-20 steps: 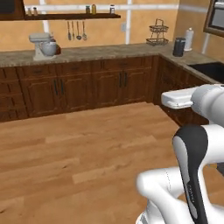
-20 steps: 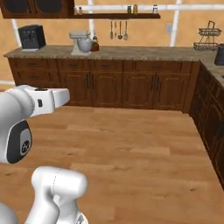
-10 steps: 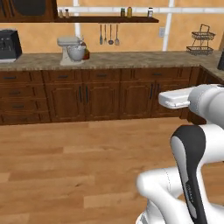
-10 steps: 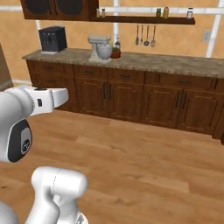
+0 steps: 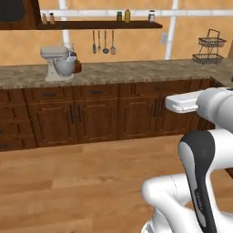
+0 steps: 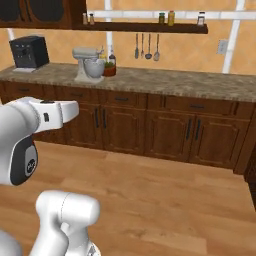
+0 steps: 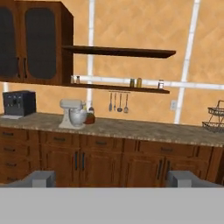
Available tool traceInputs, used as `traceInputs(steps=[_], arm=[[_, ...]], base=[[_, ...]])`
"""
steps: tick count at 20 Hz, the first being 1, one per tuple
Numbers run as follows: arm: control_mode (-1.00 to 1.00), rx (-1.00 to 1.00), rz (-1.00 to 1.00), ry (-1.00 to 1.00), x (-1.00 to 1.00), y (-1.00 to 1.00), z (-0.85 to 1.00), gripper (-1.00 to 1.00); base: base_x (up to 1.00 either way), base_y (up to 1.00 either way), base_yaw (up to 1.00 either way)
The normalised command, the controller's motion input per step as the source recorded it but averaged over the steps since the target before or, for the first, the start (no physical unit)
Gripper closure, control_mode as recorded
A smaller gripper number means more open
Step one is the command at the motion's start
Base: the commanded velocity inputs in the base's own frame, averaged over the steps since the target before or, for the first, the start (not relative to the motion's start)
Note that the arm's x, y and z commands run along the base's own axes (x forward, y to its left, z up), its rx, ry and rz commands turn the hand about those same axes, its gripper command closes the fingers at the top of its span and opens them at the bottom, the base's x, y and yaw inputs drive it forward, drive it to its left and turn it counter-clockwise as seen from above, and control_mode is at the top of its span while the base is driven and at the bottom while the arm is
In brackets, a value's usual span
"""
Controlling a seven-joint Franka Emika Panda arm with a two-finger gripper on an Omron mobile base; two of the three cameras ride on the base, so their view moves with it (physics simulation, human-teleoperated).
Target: Navigate to the shelves.
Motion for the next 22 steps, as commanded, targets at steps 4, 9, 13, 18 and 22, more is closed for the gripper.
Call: traceInputs(steps=[4,9,13,18,22], arm=[[1.00,0.00,0.00,0.00,0.00,0.00,0.00,-1.00],[1.00,0.00,0.00,0.00,0.00,0.00,0.00,-1.00],[1.00,0.00,0.00,0.00,0.00,0.00,0.00,-1.00],[1.00,0.00,0.00,0.00,0.00,0.00,0.00,-1.00],[1.00,0.00,0.00,0.00,0.00,0.00,0.00,-1.00]], base=[[1.00,0.10,-0.24],[1.00,0.68,-0.11],[1.00,0.16,-0.12],[1.00,-0.02,-0.17],[1.00,0.00,-0.14]])
